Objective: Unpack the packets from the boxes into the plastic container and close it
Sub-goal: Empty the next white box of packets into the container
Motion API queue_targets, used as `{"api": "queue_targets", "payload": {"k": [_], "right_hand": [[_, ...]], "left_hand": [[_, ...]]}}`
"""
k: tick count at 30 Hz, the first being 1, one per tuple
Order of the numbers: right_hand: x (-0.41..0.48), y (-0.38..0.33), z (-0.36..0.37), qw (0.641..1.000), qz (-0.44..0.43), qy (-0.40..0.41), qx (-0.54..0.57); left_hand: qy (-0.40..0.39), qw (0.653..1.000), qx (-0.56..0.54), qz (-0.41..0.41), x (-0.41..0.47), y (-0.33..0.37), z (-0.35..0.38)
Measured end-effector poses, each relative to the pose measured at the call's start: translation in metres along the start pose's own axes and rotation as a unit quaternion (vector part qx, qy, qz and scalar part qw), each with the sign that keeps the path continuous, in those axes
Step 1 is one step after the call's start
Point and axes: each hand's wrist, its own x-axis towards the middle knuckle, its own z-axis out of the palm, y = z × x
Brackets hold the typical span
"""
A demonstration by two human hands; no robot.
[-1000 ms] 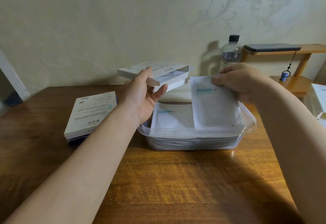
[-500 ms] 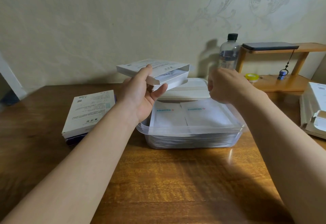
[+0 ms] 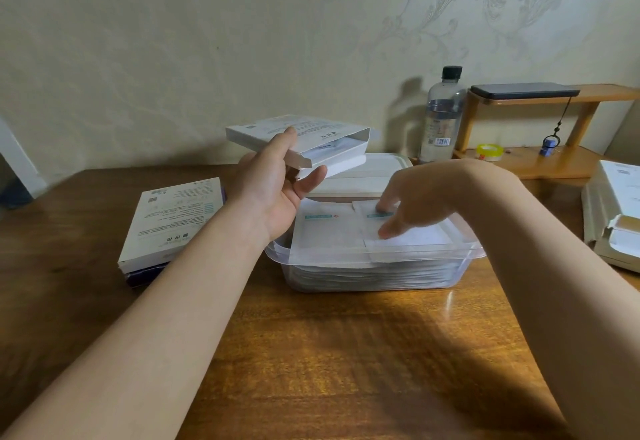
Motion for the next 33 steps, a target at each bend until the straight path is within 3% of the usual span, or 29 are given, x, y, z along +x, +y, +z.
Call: {"api": "queue_targets", "payload": {"k": [14, 24, 33], "right_hand": [[-0.008, 0.005, -0.005, 1.000, 0.002, 0.018, 0.014], [0.003, 0.003, 0.000, 0.997, -0.002, -0.040, -0.062], [0.010, 0.008, 0.002, 0.996, -0.014, -0.063, -0.066]], "left_hand": [[-0.001, 1.000, 0.003, 0.004, -0.002, -0.001, 0.000], [-0.004, 1.000, 0.001, 0.000, -0.001, -0.001, 0.000], [-0.007, 1.000, 0.004, 0.001, 0.000, -0.002, -0.001]]}}
